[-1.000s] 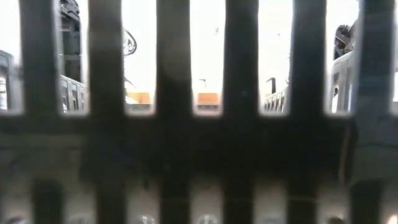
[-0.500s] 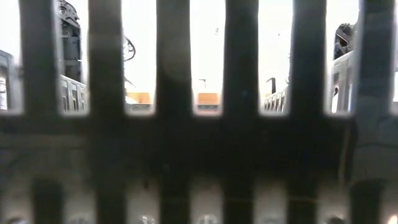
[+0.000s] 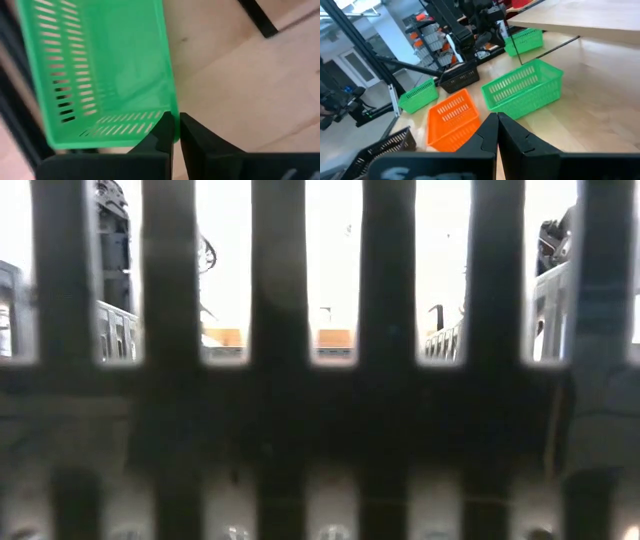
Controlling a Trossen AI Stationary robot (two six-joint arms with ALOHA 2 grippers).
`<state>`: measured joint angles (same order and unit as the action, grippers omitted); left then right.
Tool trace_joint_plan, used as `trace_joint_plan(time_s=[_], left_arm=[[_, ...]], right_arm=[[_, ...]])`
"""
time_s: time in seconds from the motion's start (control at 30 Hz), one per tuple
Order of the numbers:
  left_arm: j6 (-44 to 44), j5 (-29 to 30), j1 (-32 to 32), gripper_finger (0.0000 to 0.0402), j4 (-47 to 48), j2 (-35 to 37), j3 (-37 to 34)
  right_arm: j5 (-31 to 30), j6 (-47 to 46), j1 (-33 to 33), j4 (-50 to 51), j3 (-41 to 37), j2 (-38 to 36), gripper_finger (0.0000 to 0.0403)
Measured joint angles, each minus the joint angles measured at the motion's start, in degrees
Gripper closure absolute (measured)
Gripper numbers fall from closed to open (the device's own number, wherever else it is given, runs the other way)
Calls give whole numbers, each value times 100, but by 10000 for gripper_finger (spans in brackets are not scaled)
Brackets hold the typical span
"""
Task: Stack baskets on shelf by color
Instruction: Put the top green bin on the shelf
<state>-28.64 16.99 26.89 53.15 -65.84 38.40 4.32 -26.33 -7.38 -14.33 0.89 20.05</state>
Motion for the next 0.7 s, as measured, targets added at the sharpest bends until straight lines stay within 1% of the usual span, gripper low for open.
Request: trace_joint_plan(time_s=[0.1,0.17,0.27,0.4,0.57,0.7], left_arm=[[-236,324,-1,394,383,211,232],[-288,491,1,394,548,429,440],[-297,545,1,390,673,775,894],[-84,556,-35,396,675,1092,1719],[170,560,-202,394,679,1080,2942],[111,558,-394,396,673,775,3726]], right_arm=[[29,-95,0,-122,0,-2,403],[30,-147,0,-135,0,-2,403],[26,-149,0,-158,0,-2,403],[6,-158,0,-172,0,-2,403],[-3,-280,0,-172,0,2,403],[-144,-340,0,-172,0,2,403]])
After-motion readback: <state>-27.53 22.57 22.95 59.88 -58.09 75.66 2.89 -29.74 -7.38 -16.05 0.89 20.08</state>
